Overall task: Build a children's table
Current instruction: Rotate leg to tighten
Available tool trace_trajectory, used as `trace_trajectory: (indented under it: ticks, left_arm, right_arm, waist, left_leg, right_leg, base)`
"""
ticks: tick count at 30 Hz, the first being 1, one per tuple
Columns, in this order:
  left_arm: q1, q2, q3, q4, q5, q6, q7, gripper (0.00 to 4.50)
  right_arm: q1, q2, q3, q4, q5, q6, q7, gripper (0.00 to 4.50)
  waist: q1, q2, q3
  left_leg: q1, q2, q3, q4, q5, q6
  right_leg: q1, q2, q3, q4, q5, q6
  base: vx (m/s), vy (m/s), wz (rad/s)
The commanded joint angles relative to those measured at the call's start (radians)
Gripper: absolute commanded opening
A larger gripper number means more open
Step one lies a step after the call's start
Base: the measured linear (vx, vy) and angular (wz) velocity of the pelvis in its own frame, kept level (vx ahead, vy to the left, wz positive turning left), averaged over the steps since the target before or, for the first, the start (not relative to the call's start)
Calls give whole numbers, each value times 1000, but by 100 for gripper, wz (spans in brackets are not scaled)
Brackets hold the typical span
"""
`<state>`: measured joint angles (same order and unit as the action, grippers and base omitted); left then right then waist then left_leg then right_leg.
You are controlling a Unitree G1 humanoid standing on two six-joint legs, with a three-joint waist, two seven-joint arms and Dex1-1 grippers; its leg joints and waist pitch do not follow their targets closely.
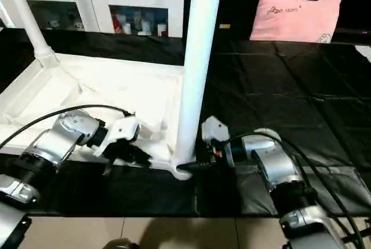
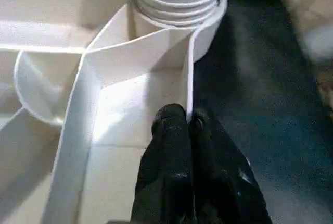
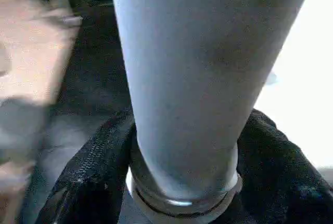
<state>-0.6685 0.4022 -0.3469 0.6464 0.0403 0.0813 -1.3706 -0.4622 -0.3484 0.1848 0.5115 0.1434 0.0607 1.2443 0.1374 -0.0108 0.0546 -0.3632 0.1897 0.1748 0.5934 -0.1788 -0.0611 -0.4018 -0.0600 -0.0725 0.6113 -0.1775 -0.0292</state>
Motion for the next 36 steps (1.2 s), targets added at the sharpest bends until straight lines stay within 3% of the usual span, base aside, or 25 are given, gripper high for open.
trace_trajectory:
  ticks: [1, 5, 9, 11, 15, 16, 19, 25, 27, 32, 36]
  left_arm:
    - [-32, -84, 18, 2, -20, 42, 101, 0]
    - [-74, -166, 53, 41, -20, 116, 250, 0]
    - [-121, -271, 95, 76, -15, 214, 433, 0]
    - [-130, -287, 104, 85, -16, 226, 464, 0]
    - [-165, -332, 139, 119, -7, 250, 566, 0]
    - [-166, -332, 140, 119, -7, 251, 567, 0]
    - [-158, -321, 133, 102, 3, 248, 549, 0]
    - [-129, -284, 114, 75, 10, 213, 486, 0]
    - [-113, -257, 104, 66, 11, 197, 440, 0]
    - [-80, -179, 76, 62, 18, 110, 311, 0]
    - [-67, -132, 56, 55, 19, 69, 228, 0]
  right_arm:
    - [-11, 65, 8, 30, -24, 33, -139, 261]
    - [-39, 163, -27, 80, -22, 73, -315, 261]
    - [-124, 319, -77, 175, -30, 144, -584, 259]
    - [-143, 342, -84, 197, -36, 150, -634, 253]
    - [-207, 406, -105, 268, -74, 146, -768, 253]
    - [-208, 406, -104, 268, -76, 142, -765, 285]
    - [-199, 404, -115, 250, -72, 140, -746, 320]
    - [-174, 356, -121, 217, -66, 118, -709, 380]
    - [-155, 317, -128, 189, -59, 102, -673, 393]
    - [-97, 190, -119, 89, -35, 73, -489, 438]
    - [-72, 102, -104, 35, -13, 57, -329, 446]
  waist:
    - [-12, -6, -59]
    - [-34, -6, -56]
    - [-54, -5, -60]
    - [-55, -2, -62]
    - [-55, -6, -67]
    - [-52, -5, -70]
    - [-50, -6, -70]
    - [-52, -3, -65]
    - [-51, -4, -66]
    - [-45, -4, -68]
    - [-39, 0, -64]
  left_leg:
    - [14, 42, -15, -74, -246, 8]
    - [17, 40, -19, -78, -269, 0]
    - [12, 37, -19, -76, -249, 0]
    - [15, 36, -17, -73, -237, 3]
    - [10, 34, -13, -71, -175, 16]
    - [9, 34, -11, -70, -151, 27]
    - [7, 36, -10, -69, -122, 49]
    - [8, 38, -11, -74, -173, 39]
    - [8, 40, -12, -74, -170, 42]
    - [7, 40, -10, -71, -153, 62]
    - [9, 45, -10, -71, -181, 58]
  right_leg:
    - [45, -95, 50, -96, -432, -139]
    - [41, -94, 48, -106, -489, -117]
    - [46, -93, 50, -99, -428, -142]
    - [43, -92, 51, -100, -405, -146]
    - [51, -88, 53, -85, -274, -176]
    - [53, -88, 54, -81, -223, -183]
    - [57, -88, 54, -73, -148, -203]
    - [57, -89, 55, -82, -225, -190]
    - [58, -91, 56, -81, -212, -189]
    - [60, -89, 55, -77, -167, -200]
    - [55, -90, 54, -81, -214, -199]
  base:
    - [0, 0, 0]
    - [0, 0, 0]
    - [0, 0, 0]
    - [0, 0, 0]
    - [0, 0, 0]
    - [0, 0, 0]
    - [0, 0, 0]
    - [0, 0, 0]
    - [0, 0, 0]
    - [0, 0, 0]
    - [0, 0, 0]
